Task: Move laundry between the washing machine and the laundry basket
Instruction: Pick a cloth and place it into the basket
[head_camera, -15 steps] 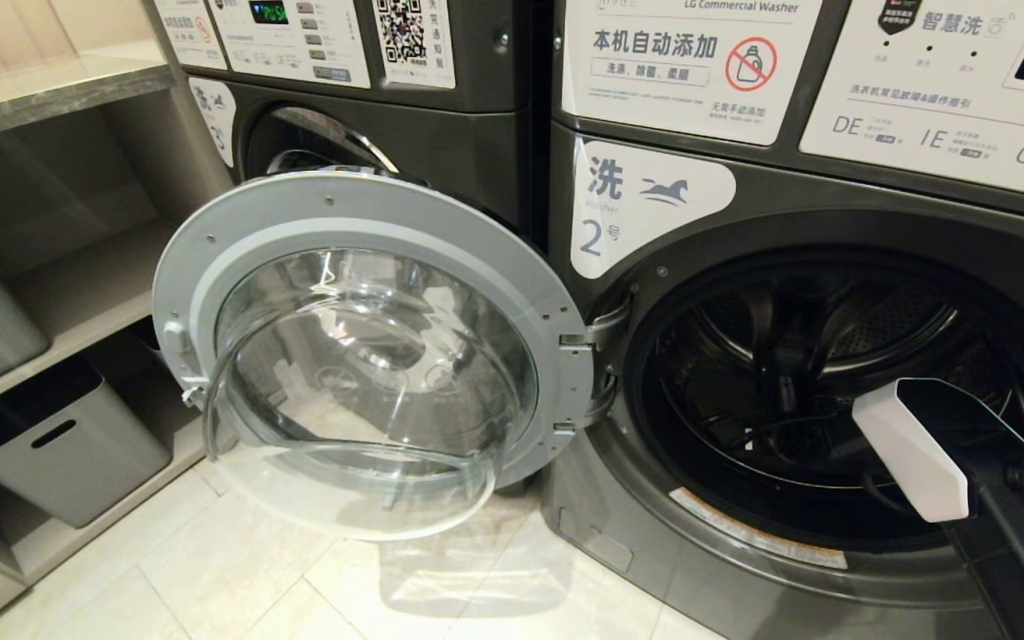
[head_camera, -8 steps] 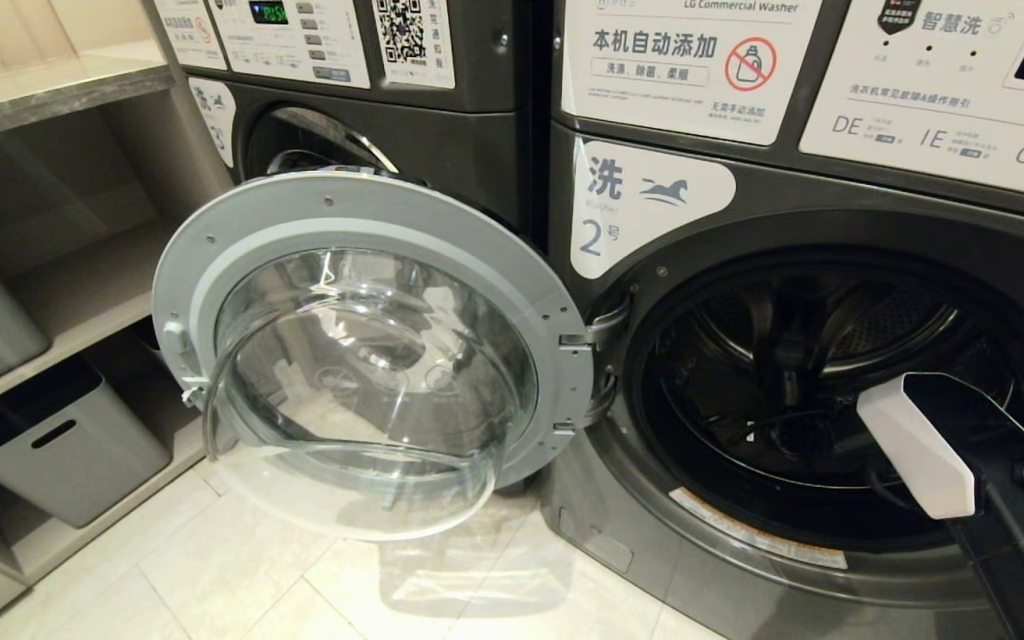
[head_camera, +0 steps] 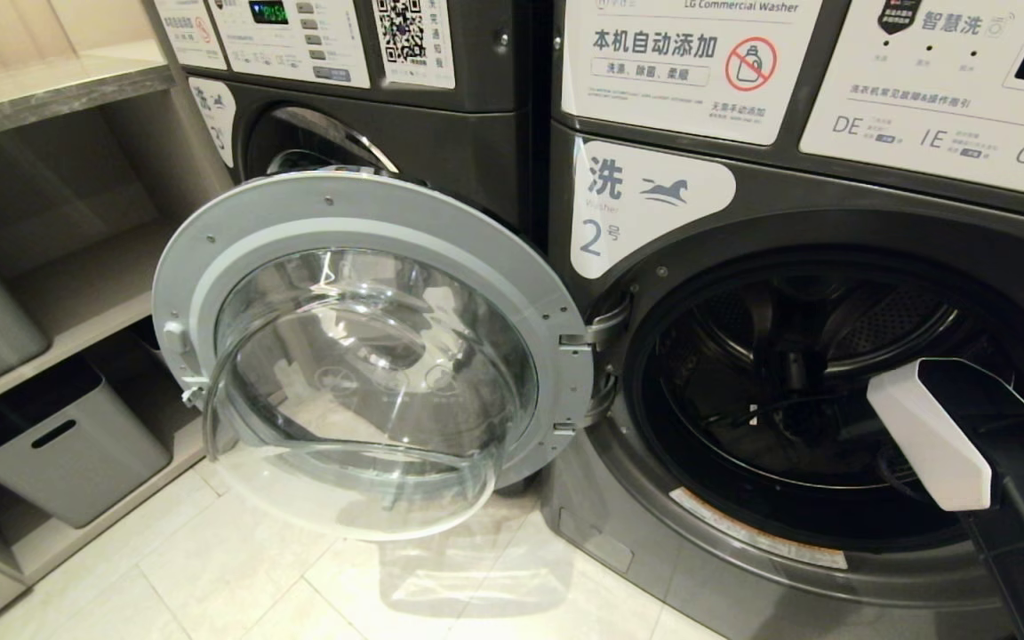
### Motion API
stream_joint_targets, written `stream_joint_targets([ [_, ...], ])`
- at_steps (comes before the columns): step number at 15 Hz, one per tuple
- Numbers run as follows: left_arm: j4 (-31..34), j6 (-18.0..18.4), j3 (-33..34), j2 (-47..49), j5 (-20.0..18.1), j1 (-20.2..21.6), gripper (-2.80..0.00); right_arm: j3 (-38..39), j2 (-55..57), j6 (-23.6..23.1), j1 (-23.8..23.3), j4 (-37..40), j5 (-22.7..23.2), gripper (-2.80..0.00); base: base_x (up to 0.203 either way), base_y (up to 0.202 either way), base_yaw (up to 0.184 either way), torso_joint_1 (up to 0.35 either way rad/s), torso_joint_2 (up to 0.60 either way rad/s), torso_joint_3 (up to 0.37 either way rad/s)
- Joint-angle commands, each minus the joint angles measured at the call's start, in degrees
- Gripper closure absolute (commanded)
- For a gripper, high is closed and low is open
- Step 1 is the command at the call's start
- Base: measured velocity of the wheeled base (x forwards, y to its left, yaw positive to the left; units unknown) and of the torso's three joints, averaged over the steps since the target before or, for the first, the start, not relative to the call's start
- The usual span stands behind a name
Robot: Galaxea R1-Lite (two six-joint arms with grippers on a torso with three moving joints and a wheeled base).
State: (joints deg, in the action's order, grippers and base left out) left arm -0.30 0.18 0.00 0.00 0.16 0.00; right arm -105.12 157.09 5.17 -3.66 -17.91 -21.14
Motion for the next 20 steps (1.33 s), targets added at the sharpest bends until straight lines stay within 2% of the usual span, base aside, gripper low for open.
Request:
stream_joint_targets([
  [1, -0.05, -0.01, 0.00, 0.00, 0.02, 0.00, 0.00, 0.00, -0.38, -0.07, 0.18, -0.11, -0.13, 0.00, 0.000, 0.000, 0.000, 0.000, 0.00, 0.000],
  [14, 0.04, 0.59, 0.00, 0.00, -0.07, 0.00, 0.00, 0.00, -0.06, -0.86, 0.32, -0.20, -0.13, 0.00, 0.000, 0.000, 0.000, 0.000, 0.00, 0.000],
  [20, -0.01, 0.26, 0.00, 0.00, 0.02, -0.06, 0.00, 0.00, 0.59, -1.57, 0.41, -0.20, -1.71, 0.00, 0.000, 0.000, 0.000, 0.000, 0.00, 0.000],
])
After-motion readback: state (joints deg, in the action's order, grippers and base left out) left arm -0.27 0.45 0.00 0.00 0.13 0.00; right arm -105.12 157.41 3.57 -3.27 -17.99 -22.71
